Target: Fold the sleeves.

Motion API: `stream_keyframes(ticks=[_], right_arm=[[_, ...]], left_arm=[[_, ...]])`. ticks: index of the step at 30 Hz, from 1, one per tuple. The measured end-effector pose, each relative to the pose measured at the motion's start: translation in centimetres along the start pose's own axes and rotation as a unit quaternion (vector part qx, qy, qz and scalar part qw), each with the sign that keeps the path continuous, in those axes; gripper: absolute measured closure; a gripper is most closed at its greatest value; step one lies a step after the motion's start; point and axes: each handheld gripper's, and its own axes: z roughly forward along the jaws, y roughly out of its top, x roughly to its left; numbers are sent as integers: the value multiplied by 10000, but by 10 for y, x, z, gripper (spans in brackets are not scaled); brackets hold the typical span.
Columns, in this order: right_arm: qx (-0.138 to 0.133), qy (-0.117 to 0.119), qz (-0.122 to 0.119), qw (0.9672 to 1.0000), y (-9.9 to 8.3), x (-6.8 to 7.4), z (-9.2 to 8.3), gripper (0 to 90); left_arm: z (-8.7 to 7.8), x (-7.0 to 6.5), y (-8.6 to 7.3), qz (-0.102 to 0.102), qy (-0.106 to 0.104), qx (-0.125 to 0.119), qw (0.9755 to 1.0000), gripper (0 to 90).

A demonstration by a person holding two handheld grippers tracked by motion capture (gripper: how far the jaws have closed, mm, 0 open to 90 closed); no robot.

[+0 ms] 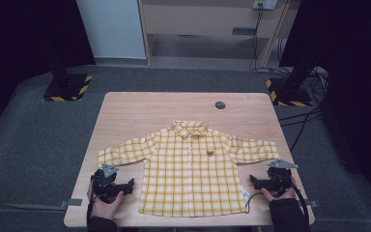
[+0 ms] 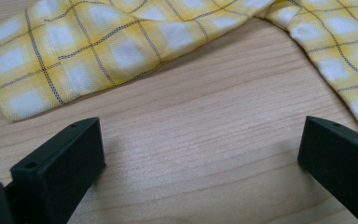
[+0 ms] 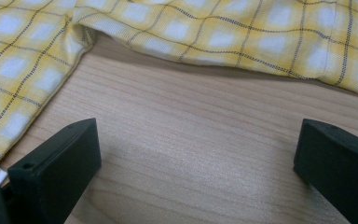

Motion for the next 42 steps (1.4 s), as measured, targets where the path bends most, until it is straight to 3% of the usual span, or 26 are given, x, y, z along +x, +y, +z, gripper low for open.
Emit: stream_keyframes(ticks=[7, 11, 27, 42], right_arm=[[-2, 1, -4, 10000, 0, 0, 0, 4], [1, -1, 0, 10000, 0, 0, 0, 4], [-1, 1, -5, 10000, 0, 0, 0, 4], [-2, -5, 0, 10000, 0, 0, 0, 3]], left_arm=[[-2, 2, 0, -47, 20, -29, 10000, 28], [-4, 5, 0, -171, -86, -82, 9998, 52], [-14, 13, 10, -420, -158, -329, 9985, 56], [-15, 26, 19, -590, -143, -361, 9975, 56]])
